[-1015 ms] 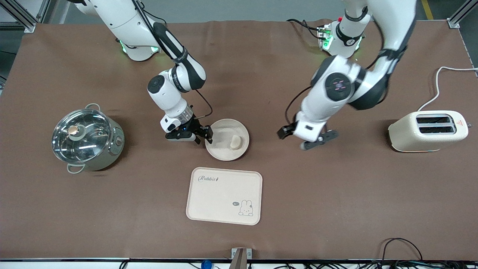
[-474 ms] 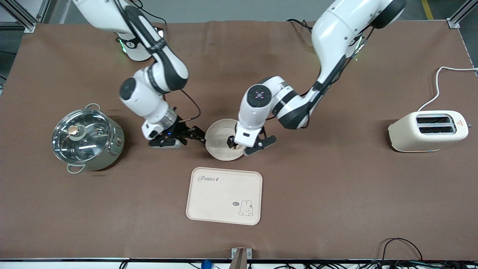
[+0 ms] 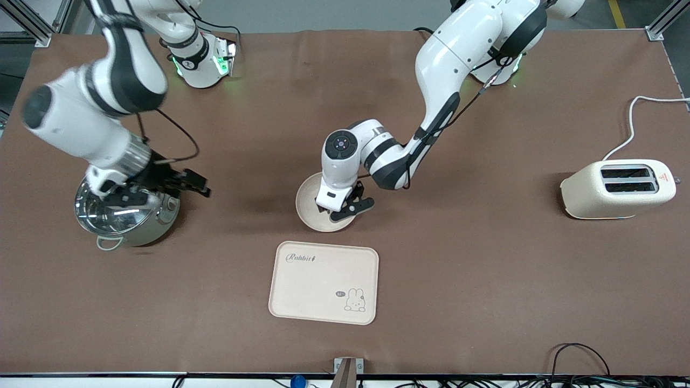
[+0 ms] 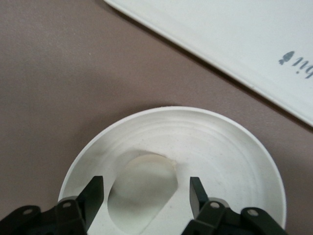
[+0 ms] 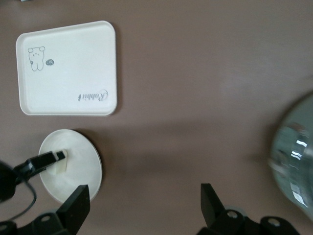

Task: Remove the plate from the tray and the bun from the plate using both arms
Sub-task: 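Grasp the bun with the left gripper while the right gripper withdraws, then lift the bun and carry it with the left gripper toward the toaster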

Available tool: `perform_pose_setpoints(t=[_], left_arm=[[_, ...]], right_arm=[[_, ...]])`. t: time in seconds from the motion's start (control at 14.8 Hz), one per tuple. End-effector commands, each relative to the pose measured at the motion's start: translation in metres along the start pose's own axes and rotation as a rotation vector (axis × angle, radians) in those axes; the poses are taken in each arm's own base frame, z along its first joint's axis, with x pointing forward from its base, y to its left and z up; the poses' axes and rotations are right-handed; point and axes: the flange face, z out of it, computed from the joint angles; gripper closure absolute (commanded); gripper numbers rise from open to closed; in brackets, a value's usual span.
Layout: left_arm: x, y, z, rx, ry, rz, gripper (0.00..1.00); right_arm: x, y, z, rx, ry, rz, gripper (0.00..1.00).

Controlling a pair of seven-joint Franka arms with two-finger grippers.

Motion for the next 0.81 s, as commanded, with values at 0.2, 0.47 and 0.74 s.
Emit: perform_pose_setpoints(t=[0.2, 0.47, 0.74], left_arm=[[0.006, 0.007, 0.004, -0.037, 0.029, 0.001, 0.6], [0.013, 0.008, -0.04, 0.001, 0.037, -0.011, 0.68], [0.099, -0.047, -0.134, 0.135, 0.063, -0.137, 0.67]], right_arm=[[-0.015, 0.034, -0.148, -0.1, -0.037, 0.016, 0.0], [-0.019, 0.036, -0.201, -0.183, -0.024, 0.013, 0.0], [-0.023, 0.042, -0.223, -0.236, -0.023, 0.027, 0.0]])
